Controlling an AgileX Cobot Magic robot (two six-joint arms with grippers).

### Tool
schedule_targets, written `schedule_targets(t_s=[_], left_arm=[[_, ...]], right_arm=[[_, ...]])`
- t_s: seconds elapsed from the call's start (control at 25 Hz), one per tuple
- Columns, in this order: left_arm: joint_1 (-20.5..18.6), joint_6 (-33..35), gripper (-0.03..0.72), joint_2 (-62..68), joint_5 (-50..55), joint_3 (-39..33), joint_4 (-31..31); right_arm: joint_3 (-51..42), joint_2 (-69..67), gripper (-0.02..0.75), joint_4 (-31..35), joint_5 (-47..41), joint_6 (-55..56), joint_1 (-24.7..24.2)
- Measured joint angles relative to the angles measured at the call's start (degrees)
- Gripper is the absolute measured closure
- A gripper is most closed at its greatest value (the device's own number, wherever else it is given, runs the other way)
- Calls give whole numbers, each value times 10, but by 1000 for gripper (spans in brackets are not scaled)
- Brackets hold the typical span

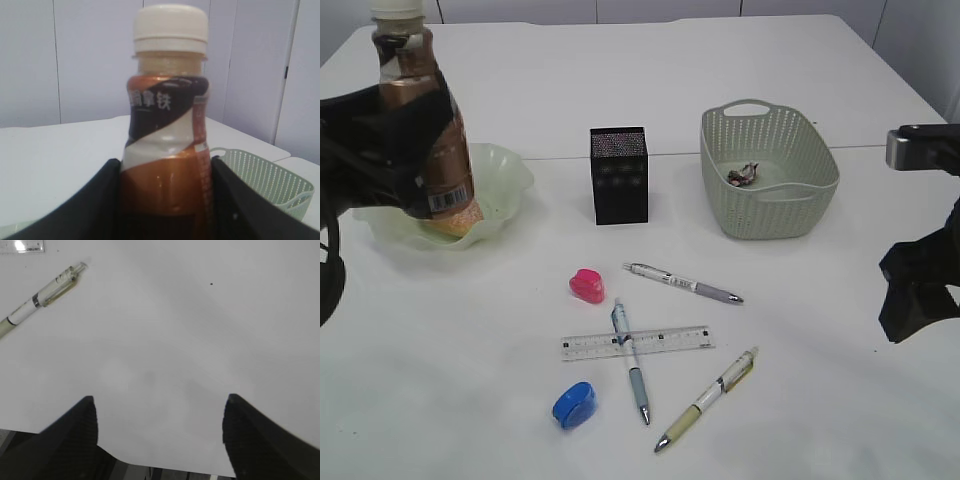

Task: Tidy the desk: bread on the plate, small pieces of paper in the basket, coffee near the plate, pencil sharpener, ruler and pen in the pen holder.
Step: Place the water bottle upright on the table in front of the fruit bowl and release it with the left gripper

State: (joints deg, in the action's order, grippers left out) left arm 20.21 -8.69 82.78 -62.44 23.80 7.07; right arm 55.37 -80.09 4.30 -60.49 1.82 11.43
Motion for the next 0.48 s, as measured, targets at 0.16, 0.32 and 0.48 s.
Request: schedule_targets(t_s=[0.16,0.32,0.48], left_arm=[[0,0,306,47,-3,0,-19],[0,0,307,94,-3,1,-28],[-1,0,307,143,-3,1,-30]], right_arm=[[0,0,169,-3,6,0,0],[0,0,169,-5,7,0,0],[0,0,169,-5,7,0,0]])
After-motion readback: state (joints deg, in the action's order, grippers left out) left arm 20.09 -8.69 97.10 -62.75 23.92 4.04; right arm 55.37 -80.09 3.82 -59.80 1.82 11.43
